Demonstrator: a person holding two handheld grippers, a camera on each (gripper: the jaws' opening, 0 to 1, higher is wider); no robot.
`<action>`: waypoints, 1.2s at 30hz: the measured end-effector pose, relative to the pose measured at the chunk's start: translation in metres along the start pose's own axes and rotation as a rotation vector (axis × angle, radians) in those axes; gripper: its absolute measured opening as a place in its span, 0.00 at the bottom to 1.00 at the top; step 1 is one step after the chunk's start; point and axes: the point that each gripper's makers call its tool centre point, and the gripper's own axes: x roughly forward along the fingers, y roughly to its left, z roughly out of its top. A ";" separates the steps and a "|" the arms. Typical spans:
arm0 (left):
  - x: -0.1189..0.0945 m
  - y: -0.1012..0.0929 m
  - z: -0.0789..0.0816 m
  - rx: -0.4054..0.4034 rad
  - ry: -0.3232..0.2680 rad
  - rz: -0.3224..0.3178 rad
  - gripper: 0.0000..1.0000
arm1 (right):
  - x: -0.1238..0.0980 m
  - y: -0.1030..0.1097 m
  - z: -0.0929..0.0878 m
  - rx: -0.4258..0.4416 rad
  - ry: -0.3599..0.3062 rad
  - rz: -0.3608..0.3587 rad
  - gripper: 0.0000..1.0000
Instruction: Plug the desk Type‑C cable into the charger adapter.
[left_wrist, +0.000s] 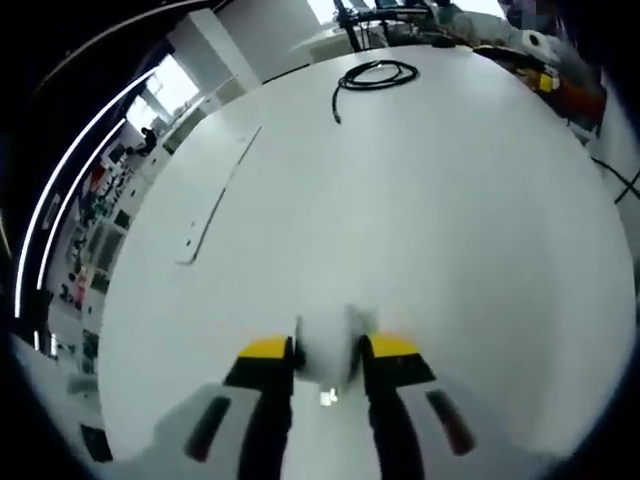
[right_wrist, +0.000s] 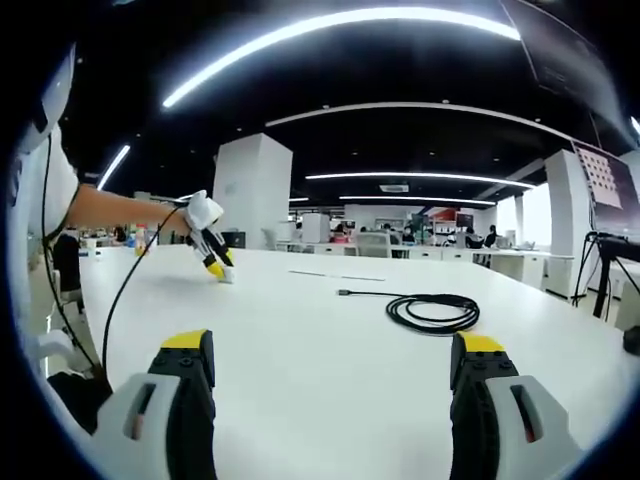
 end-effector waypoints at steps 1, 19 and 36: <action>0.000 0.000 0.000 0.000 0.007 -0.009 0.26 | 0.000 0.000 0.000 0.000 -0.001 0.001 1.00; 0.008 -0.006 0.000 -0.001 0.191 -0.221 0.24 | 0.002 0.005 0.003 0.007 -0.010 0.012 0.99; 0.013 -0.005 -0.006 -0.014 0.319 -0.317 0.24 | 0.003 0.009 0.006 0.015 -0.020 0.022 0.99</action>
